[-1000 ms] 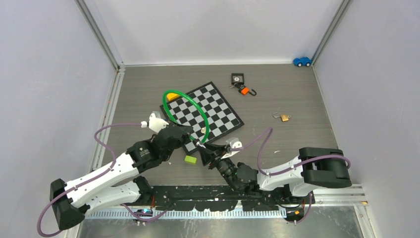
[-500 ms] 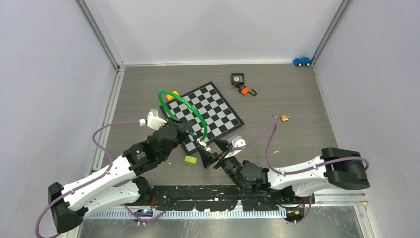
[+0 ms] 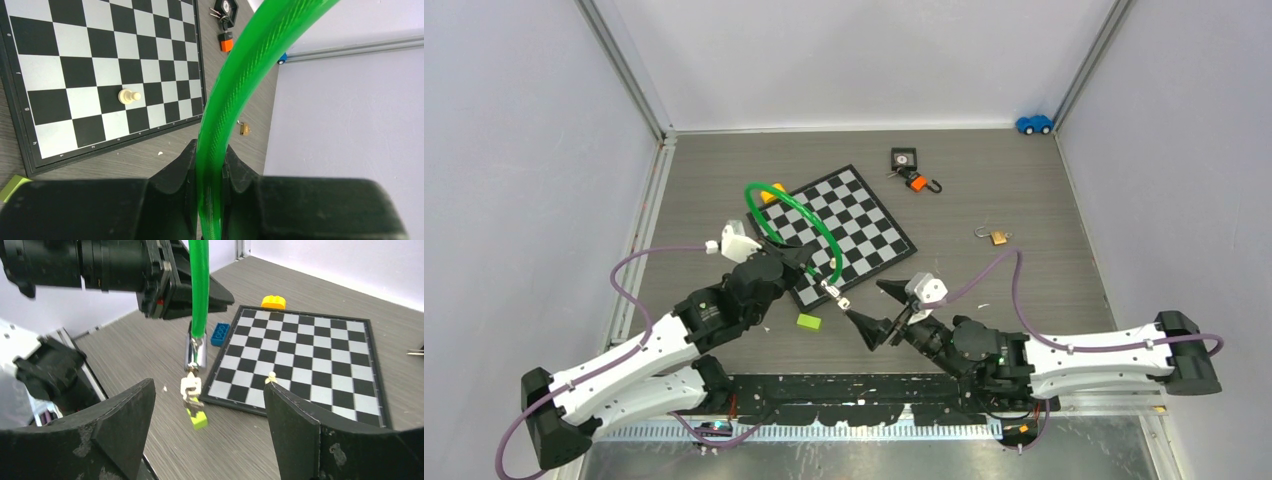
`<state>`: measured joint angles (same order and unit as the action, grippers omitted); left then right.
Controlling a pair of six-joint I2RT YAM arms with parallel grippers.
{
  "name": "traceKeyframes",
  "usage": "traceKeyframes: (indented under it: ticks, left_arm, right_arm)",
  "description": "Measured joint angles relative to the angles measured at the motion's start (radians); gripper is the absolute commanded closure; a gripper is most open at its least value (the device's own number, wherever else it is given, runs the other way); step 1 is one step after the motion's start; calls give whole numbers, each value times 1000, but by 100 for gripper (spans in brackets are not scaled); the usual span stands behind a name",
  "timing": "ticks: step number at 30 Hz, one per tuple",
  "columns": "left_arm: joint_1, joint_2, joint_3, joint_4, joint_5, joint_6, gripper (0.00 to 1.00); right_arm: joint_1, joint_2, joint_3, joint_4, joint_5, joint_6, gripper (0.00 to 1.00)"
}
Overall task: Lock with the key
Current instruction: Lock the lock.
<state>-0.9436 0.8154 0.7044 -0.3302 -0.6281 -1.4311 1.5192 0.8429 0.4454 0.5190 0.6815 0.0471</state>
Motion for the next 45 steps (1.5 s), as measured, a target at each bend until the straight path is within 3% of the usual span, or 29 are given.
traceKeyframes:
  ticks: [5,11,19,30,37,45]
  left_arm:
    - [0,-12,0,-4,0,2,100]
    - [0,-24,0,-5,0,2,100]
    - [0,-24,0,-5,0,2,100]
    - [0,-24,-1,-3,0,2,100]
    - [0,-29,-8,-2,0,2,100]
    - [3,-39,-14,14,2,4,100]
  right_arm:
    - [0,-108,1,-216,-49,-118,17]
    - [0,-129,11,-372,-103,-277,28]
    - [0,-21,39,-360,-203,-517,33]
    - [0,43,89,-231,-233,-644,41]
    - [2,50,105,-196,-274,-565,37]
    - [4,-21,31,-58,-88,-105,36]
